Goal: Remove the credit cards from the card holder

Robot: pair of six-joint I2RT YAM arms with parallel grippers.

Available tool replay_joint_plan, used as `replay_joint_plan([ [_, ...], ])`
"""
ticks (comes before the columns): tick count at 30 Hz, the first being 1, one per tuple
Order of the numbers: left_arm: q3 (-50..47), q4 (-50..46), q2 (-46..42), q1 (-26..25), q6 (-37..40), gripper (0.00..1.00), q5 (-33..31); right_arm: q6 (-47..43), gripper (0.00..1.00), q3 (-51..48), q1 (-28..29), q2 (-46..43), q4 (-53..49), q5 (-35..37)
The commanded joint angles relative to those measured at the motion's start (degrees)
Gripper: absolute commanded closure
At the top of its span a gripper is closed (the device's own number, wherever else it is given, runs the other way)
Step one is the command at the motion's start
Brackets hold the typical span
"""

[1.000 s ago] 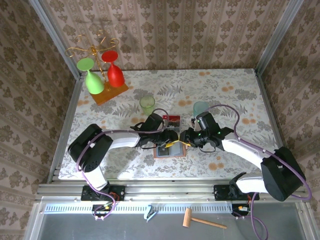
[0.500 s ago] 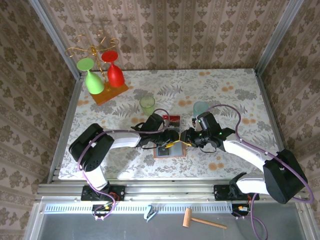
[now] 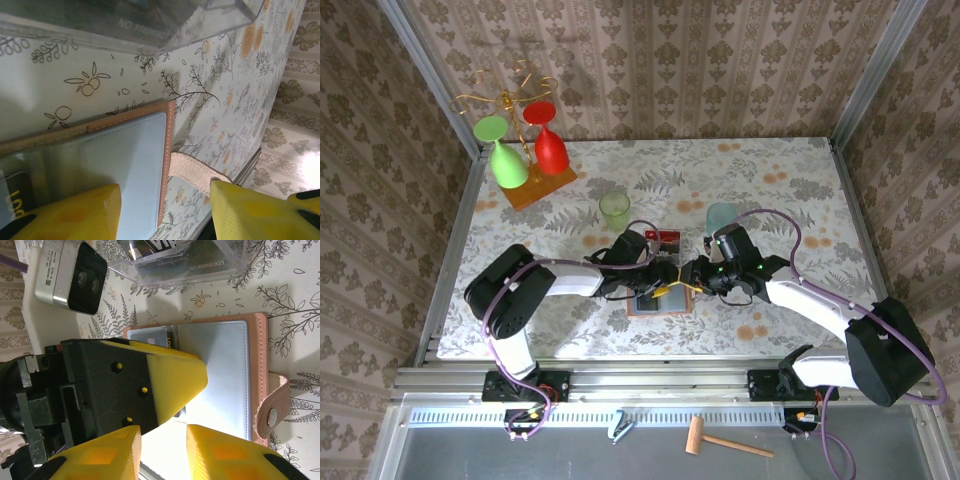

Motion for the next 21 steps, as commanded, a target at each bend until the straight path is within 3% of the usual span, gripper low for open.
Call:
replay_joint_plan([
  [1, -0.8, 3.3, 0.2, -0.2, -1.8, 0.49, 1.4, -0.5, 0.7, -0.3, 0.1, 0.1, -1.3, -0.2],
  [21, -4.3, -4.5, -10.5, 2.4, 1.3, 0.49, -1.4, -0.6, 0.71, 4.1, 2.5, 6.3, 0.7, -1.9],
])
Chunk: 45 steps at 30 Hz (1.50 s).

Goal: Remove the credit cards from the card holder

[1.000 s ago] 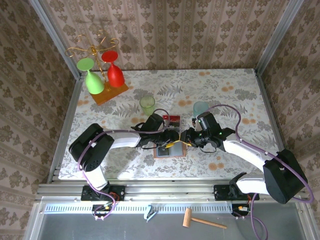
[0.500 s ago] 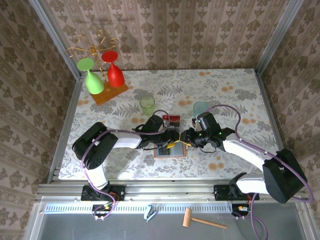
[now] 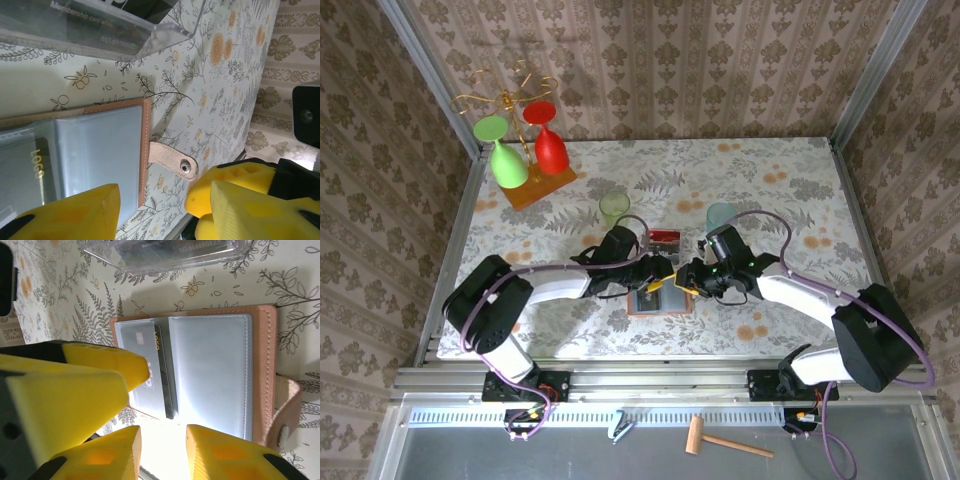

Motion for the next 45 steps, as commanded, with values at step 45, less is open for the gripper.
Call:
replay_joint_plan([
  [45, -11.0, -5.8, -6.2, 4.2, 4.5, 0.77, -3.7, 1.6, 0.84, 8.8, 6.7, 18.0, 5.4, -1.5],
])
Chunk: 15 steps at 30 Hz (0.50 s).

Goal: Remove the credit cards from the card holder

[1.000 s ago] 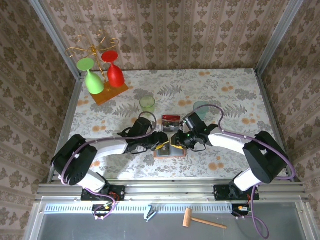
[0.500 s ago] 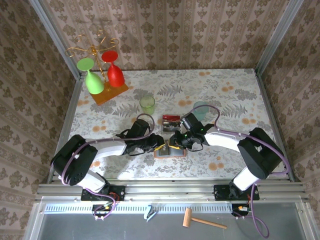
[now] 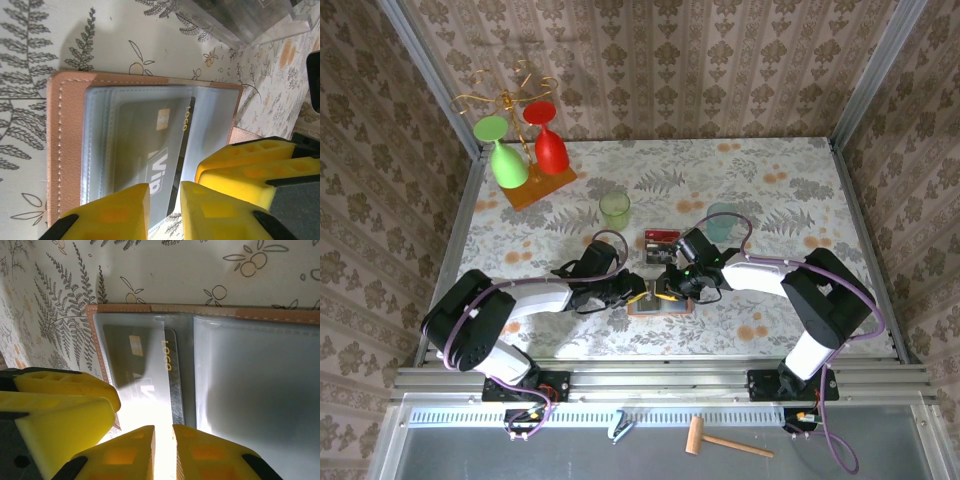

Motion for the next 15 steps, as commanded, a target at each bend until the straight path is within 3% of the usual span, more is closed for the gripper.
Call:
replay_joint_plan([
  [1, -0.8, -1.3, 0.8, 0.5, 1.7, 0.77, -0.6, 0.9, 0.84, 2.0, 0.5, 1.5, 0.8, -0.5],
  [15, -0.9, -1.2, 0.9, 0.8, 1.7, 0.77, -0.5, 0.7, 0.84, 2.8, 0.5, 3.5, 1.2, -0.9],
])
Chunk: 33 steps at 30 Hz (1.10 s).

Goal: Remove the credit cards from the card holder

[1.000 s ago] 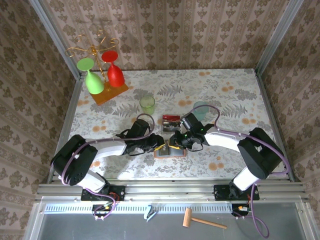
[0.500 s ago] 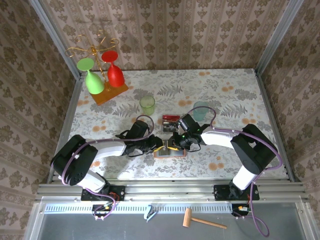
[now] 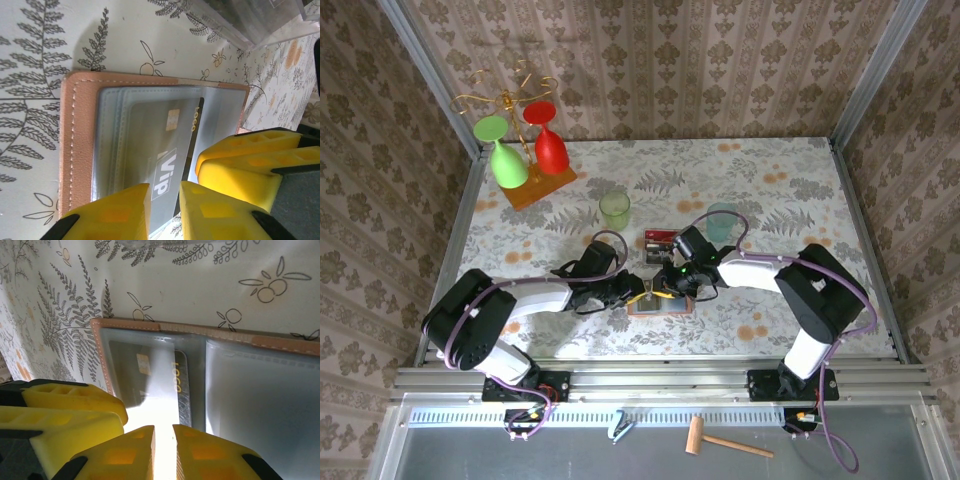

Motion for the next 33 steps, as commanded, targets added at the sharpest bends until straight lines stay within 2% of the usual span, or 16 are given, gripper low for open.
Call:
replay_joint_plan([
  [1, -0.7, -0.9, 0.7, 0.4, 1.3, 0.77, -0.5, 0.7, 0.84, 1.1, 0.5, 1.1, 0.5, -1.0],
  [7, -0.7, -0.9, 0.7, 0.4, 1.2, 0.78, -0.4, 0.5, 0.83, 1.1, 0.5, 1.8, 0.3, -0.7],
  [15, -0.8, -0.7, 0.8, 0.5, 1.0, 0.77, -0.4, -0.2, 0.75, 1.0, 0.5, 1.4, -1.7, 0.7],
  [33, -1.1, -1.2, 0.6, 0.5, 1.0, 0.77, -0.5, -2.4, 0.74, 2.9, 0.3, -0.1, -4.7, 2.0],
])
